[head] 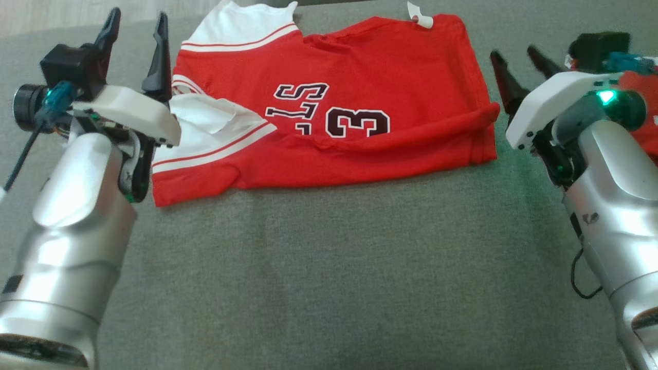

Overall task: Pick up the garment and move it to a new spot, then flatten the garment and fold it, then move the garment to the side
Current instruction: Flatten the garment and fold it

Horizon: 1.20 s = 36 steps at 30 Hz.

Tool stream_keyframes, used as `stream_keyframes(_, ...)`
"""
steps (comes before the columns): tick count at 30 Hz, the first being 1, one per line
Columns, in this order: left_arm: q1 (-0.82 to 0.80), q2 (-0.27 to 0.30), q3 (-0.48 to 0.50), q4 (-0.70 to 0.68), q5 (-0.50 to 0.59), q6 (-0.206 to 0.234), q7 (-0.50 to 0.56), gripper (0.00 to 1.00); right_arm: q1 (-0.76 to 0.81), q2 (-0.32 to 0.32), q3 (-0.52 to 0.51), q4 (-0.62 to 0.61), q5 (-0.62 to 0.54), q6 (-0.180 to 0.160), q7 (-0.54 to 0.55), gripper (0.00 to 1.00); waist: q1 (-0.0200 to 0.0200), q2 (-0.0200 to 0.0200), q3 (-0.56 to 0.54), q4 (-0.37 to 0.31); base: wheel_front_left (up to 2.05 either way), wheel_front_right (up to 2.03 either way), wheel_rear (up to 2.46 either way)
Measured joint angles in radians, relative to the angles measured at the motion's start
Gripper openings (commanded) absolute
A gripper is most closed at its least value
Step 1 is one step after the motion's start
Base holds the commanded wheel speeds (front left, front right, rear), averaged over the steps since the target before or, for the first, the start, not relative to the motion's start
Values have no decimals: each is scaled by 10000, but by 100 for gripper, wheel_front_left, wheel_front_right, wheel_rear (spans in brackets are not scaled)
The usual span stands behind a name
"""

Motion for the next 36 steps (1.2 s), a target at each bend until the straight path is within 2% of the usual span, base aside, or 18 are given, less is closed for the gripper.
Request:
stream_keyframes(5, -3, -389, 349, 290, -313, -102, -1068, 100, 3, 40, -366, 10, -198, 0, -1894, 100, -1, 0, -245, 83, 0, 0, 0)
stream_keyframes(8, 241, -506, 639, 65, -437, -105, -1290, 100, 217, 59, -907, -113, -303, 0, -3020, 100, -2, 0, -490, 137, 0, 0, 0)
stream_keyframes(10, 658, -598, 903, -353, -437, -36, -1315, 100, 523, 88, -1225, -370, -410, 0, -3329, 100, -3, 0, -673, 171, 0, 0, 0)
stream_keyframes(14, 2368, -1003, 1601, -1958, -15, 171, -1331, 100, 1902, 401, -2061, -1509, -1266, 0, -3499, 100, -3, 0, -1097, 247, 0, 0, 0)
stream_keyframes(21, 4894, -1682, 2080, -3137, 719, 265, -1361, 100, 4473, 1358, -3189, -3544, -2452, 0, -3521, 100, -4, 0, -1574, 322, 0, 0, 0)
stream_keyframes(28, 6241, -2073, 2811, -3365, 1210, 355, -1360, 100, 6316, 1755, -3661, -4401, -2844, 0, -3521, 100, -4, 0, -1664, 376, 0, 0, 0)
stream_keyframes(33, 6311, -2173, 3035, -3093, 1544, 339, -1361, 100, 6424, 1875, -3718, -4794, -2872, 0, -3521, 100, -2, 0, -1495, 306, 0, 0, 0)
stream_keyframes(36, 6133, -2190, 3110, -2311, 1674, 328, -1360, 100, 6411, 1885, -3682, -4920, -2903, 0, -3521, 100, -2, 0, -1344, 216, 0, 0, 0)
